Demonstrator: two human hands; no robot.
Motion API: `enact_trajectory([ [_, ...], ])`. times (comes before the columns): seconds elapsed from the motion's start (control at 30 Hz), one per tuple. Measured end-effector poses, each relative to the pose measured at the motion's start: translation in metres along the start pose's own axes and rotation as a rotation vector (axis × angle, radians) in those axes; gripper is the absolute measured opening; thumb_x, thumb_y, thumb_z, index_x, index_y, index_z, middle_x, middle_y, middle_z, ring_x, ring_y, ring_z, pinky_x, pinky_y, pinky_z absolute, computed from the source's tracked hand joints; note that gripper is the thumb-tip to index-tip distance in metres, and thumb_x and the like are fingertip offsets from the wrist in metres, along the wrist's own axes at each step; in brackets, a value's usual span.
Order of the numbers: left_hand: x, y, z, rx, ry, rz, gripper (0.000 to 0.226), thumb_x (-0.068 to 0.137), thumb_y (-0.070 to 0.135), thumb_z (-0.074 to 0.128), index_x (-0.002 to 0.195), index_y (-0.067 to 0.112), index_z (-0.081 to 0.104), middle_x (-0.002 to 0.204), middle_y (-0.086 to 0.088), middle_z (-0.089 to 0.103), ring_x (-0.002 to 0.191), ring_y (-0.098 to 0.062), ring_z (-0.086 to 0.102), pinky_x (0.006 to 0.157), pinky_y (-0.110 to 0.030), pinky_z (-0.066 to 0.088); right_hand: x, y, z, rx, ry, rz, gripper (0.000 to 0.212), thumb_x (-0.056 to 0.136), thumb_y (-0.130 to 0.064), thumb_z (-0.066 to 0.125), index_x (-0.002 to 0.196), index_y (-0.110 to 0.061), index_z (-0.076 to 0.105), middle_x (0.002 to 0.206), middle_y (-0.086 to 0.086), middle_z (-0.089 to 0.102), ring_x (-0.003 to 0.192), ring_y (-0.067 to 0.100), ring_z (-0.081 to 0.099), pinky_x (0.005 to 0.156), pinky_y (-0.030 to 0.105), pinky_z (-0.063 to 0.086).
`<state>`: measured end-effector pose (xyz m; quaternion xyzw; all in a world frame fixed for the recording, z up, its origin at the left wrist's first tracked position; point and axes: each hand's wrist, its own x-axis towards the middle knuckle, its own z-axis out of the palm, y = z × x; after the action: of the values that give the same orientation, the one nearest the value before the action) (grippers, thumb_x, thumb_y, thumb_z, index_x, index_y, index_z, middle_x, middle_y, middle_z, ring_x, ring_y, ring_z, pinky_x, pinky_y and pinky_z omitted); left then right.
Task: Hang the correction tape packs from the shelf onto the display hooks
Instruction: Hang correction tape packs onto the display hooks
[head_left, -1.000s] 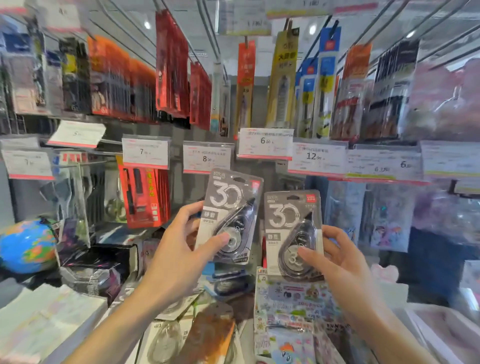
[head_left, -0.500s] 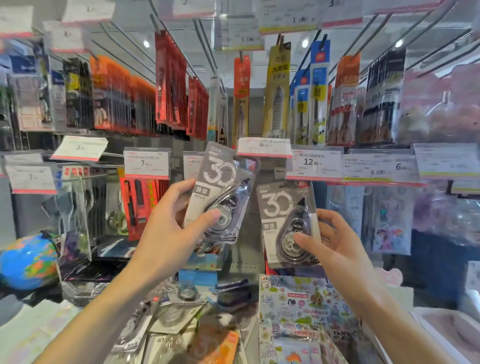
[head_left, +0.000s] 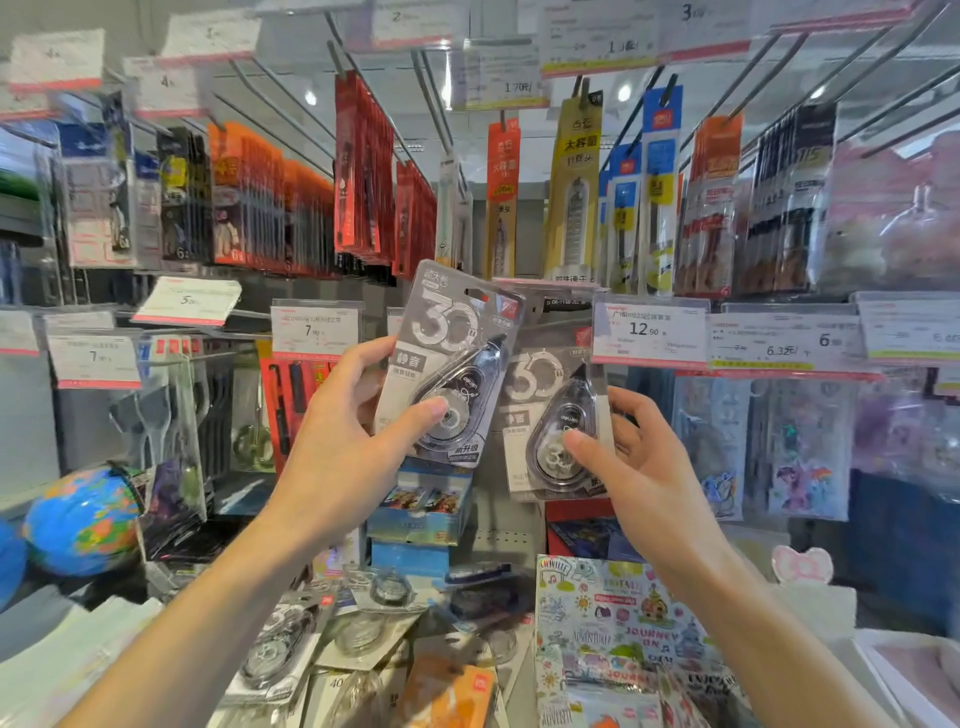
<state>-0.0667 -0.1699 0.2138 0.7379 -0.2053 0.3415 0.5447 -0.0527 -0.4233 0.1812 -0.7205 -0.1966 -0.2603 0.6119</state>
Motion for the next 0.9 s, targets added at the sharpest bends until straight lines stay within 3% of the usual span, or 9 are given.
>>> enact_trajectory([
  [0.1, 0.000, -0.002, -0.001, -0.006, -0.005, -0.001, 0.055, 0.088, 0.032, 0.079, 0.135, 0.039, 0.052, 0.115, 0.029, 0.073, 0.104, 0.003, 0.071, 0.092, -0.035, 0.055, 0.002, -0.001, 0.004, -0.026, 0.023, -0.009, 0.041, 0.098, -0.034, 0.070, 0.135, -0.034, 0.052, 0.108, -0.027, 0.076, 0.096, -0.005, 0.074, 0.073, 0.006, 0.054],
  [0.27, 0.001, -0.007, -0.002, -0.011, -0.014, -0.008, 0.051, 0.088, 0.032, 0.079, 0.126, 0.051, 0.050, 0.115, 0.030, 0.073, 0.105, 0.003, 0.071, 0.095, -0.037, 0.055, 0.007, -0.001, 0.012, -0.092, 0.083, -0.019, 0.058, 0.097, -0.042, 0.069, 0.147, -0.033, 0.042, 0.119, -0.015, 0.075, 0.102, 0.001, 0.074, 0.091, 0.032, 0.059],
  [0.33, 0.000, -0.009, -0.003, 0.000, -0.018, -0.015, 0.050, 0.088, 0.035, 0.079, 0.123, 0.055, 0.050, 0.117, 0.031, 0.072, 0.107, 0.003, 0.070, 0.095, -0.037, 0.055, 0.008, 0.003, 0.015, -0.106, 0.101, -0.015, 0.063, 0.098, -0.041, 0.068, 0.152, -0.039, 0.035, 0.124, -0.015, 0.070, 0.103, 0.000, 0.073, 0.090, 0.029, 0.058],
  [0.43, 0.000, -0.016, -0.004, 0.020, -0.002, -0.030, 0.046, 0.086, 0.039, 0.080, 0.113, 0.061, 0.051, 0.119, 0.028, 0.072, 0.114, 0.001, 0.067, 0.099, -0.039, 0.053, 0.008, 0.011, 0.017, -0.135, 0.120, -0.010, 0.063, 0.100, -0.038, 0.067, 0.151, -0.050, 0.032, 0.124, -0.026, 0.063, 0.102, -0.012, 0.068, 0.077, 0.014, 0.056],
  [0.5, 0.000, -0.020, -0.005, 0.032, 0.019, -0.039, 0.044, 0.085, 0.040, 0.081, 0.109, 0.062, 0.050, 0.117, 0.028, 0.071, 0.113, 0.004, 0.066, 0.098, -0.036, 0.053, 0.012, 0.013, 0.020, -0.186, 0.139, -0.018, 0.062, 0.101, -0.037, 0.065, 0.153, -0.050, 0.034, 0.126, -0.034, 0.056, 0.108, -0.017, 0.061, 0.085, 0.009, 0.052],
  [0.6, 0.002, -0.025, -0.006, 0.040, 0.039, -0.059, 0.044, 0.084, 0.041, 0.081, 0.106, 0.061, 0.050, 0.115, 0.025, 0.071, 0.109, 0.003, 0.067, 0.093, -0.031, 0.053, 0.025, 0.018, 0.024, -0.238, 0.172, -0.010, 0.063, 0.101, -0.037, 0.064, 0.157, -0.043, 0.035, 0.144, -0.025, 0.051, 0.132, 0.002, 0.051, 0.109, 0.031, 0.045],
  [0.67, 0.004, -0.028, -0.006, 0.044, 0.030, -0.075, 0.043, 0.084, 0.042, 0.081, 0.107, 0.060, 0.049, 0.117, 0.024, 0.069, 0.106, 0.002, 0.068, 0.088, -0.028, 0.053, 0.039, 0.026, 0.026, -0.280, 0.182, 0.025, 0.064, 0.100, -0.037, 0.064, 0.158, -0.037, 0.035, 0.137, -0.010, 0.060, 0.119, 0.014, 0.058, 0.098, 0.034, 0.050],
  [0.77, 0.007, -0.030, -0.006, 0.044, 0.015, -0.086, 0.043, 0.083, 0.039, 0.083, 0.108, 0.053, 0.050, 0.112, 0.024, 0.068, 0.092, 0.009, 0.069, 0.070, -0.011, 0.052, 0.058, 0.037, 0.029, -0.338, 0.179, 0.120, 0.064, 0.098, -0.040, 0.065, 0.156, -0.032, 0.038, 0.115, 0.002, 0.064, 0.094, 0.022, 0.058, 0.082, 0.036, 0.050],
  [0.9, 0.009, -0.033, -0.006, 0.021, 0.002, -0.111, 0.043, 0.083, 0.037, 0.084, 0.109, 0.049, 0.052, 0.102, 0.028, 0.073, 0.087, 0.006, 0.072, 0.066, -0.010, 0.054, 0.078, 0.047, 0.035, -0.434, 0.182, 0.171, 0.057, 0.098, -0.047, 0.065, 0.149, -0.030, 0.044, 0.134, 0.007, 0.063, 0.117, 0.035, 0.065, 0.100, 0.050, 0.053],
])
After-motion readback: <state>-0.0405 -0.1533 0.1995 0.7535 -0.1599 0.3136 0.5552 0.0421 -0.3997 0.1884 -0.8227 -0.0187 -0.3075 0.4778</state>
